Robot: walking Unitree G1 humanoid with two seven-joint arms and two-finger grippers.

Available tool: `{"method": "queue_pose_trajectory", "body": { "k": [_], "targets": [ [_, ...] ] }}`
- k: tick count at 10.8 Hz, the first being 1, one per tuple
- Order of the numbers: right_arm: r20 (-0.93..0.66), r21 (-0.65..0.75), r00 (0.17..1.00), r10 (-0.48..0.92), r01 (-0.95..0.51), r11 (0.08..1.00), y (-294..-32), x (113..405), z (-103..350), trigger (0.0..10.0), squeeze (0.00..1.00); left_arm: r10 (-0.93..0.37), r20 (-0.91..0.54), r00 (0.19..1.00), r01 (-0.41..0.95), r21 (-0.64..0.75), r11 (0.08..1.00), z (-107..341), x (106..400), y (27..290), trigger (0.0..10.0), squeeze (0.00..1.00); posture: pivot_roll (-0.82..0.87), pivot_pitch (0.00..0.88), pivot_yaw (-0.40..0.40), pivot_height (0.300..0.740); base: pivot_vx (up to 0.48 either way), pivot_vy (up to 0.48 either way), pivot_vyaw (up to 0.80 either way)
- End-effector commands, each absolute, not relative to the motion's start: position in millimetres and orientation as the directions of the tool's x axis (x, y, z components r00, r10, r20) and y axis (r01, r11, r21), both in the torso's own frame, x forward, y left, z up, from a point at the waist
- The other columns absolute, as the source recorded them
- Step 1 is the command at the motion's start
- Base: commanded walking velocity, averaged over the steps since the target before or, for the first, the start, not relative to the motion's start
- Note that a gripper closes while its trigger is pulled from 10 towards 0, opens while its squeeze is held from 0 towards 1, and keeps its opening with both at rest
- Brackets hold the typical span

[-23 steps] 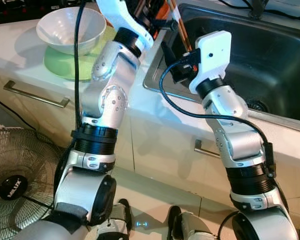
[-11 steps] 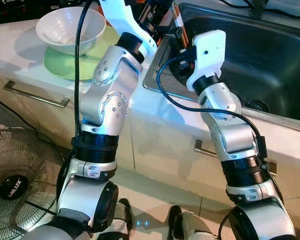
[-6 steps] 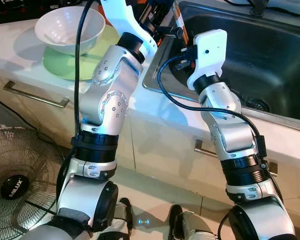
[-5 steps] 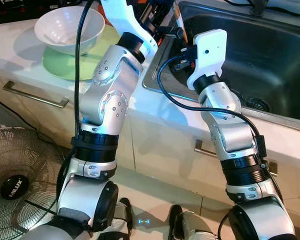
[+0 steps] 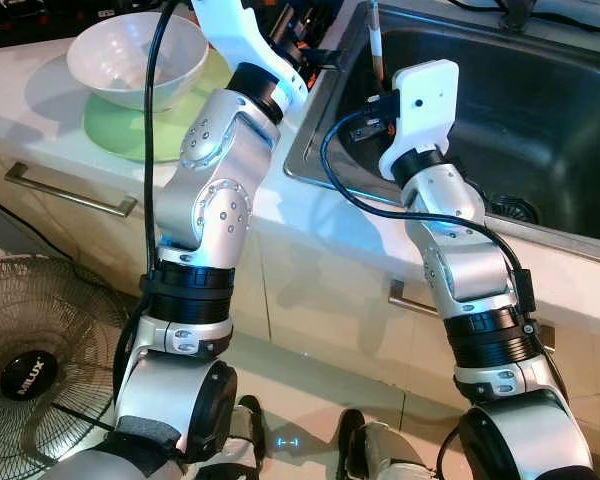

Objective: Kitchen organization

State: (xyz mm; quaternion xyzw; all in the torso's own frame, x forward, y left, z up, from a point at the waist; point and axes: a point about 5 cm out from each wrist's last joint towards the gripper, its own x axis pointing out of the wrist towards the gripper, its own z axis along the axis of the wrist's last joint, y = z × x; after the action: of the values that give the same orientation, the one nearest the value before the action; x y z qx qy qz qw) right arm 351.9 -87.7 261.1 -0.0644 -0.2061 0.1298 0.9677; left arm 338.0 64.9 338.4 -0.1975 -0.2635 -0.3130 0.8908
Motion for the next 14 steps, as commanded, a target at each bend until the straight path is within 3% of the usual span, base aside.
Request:
{"method": "queue_pose_trajectory", "body": {
  "k": [1,3,4,7,9,11,12,13,14],
  "targets": [
    [0.402,-0.177,0.879,0.257,-0.201,0.963,-92,355,267,0.0,0.0,-0.447,0.599,0.664,0.663,-0.195,0.723,341,336,65,10.0,1.0,0.14,0.231,0.0,0.74,0.0,0.0,0.0],
    [0.361,-0.191,0.908,0.214,-0.153,0.97,-105,365,263,0.0,0.0,-0.412,0.538,0.735,0.573,-0.168,0.802,323,343,75,10.0,1.0,0.13,0.226,0.002,0.74,0.0,0.0,0.0],
    [0.328,-0.186,0.93,0.168,-0.111,0.976,-117,372,261,10.0,0.0,-0.409,0.491,0.769,0.515,-0.097,0.852,310,346,79,10.0,0.0,0.14,0.222,0.001,0.74,0.0,0.0,0.0],
    [0.204,-0.161,0.978,0.047,-0.014,0.987,-144,388,244,10.0,0.0,-0.369,0.407,0.835,0.386,0.045,0.922,284,350,92,10.0,0.0,0.2,0.202,-0.022,0.74,0.0,0.0,0.0],
    [0.15,-0.145,0.986,0.067,-0.045,0.988,-147,393,235,10.0,0.0,-0.354,0.342,0.87,0.293,0.218,0.931,268,352,94,10.0,0.0,0.24,0.191,-0.113,0.74,0.0,0.0,0.0],
    [0.103,-0.147,0.988,0.119,-0.103,0.984,-142,399,230,10.0,0.0,-0.301,0.302,0.904,0.215,0.286,0.934,254,354,97,10.0,0.0,0.29,0.18,-0.214,0.74,0.0,0.0,0.0],
    [0.103,-0.151,0.985,0.139,-0.122,0.981,-139,401,231,10.0,0.75,-0.288,0.306,0.907,0.203,0.281,0.938,253,353,97,10.0,0.0,0.29,0.179,-0.219,0.74,0.0,0.0,0.0],
    [0.108,-0.135,0.982,0.153,-0.138,0.981,-134,403,233,10.0,1.0,-0.289,0.309,0.906,0.195,0.3,0.934,253,353,97,10.0,0.0,0.29,0.17,-0.223,0.74,0.0,0.0,0.0],
    [0.108,-0.128,0.982,0.156,-0.141,0.982,-133,404,232,10.0,1.0,-0.286,0.312,0.906,0.189,0.306,0.933,254,354,97,10.0,0.0,0.3,0.168,-0.22,0.74,0.0,0.0,0.0]
  ]
}}
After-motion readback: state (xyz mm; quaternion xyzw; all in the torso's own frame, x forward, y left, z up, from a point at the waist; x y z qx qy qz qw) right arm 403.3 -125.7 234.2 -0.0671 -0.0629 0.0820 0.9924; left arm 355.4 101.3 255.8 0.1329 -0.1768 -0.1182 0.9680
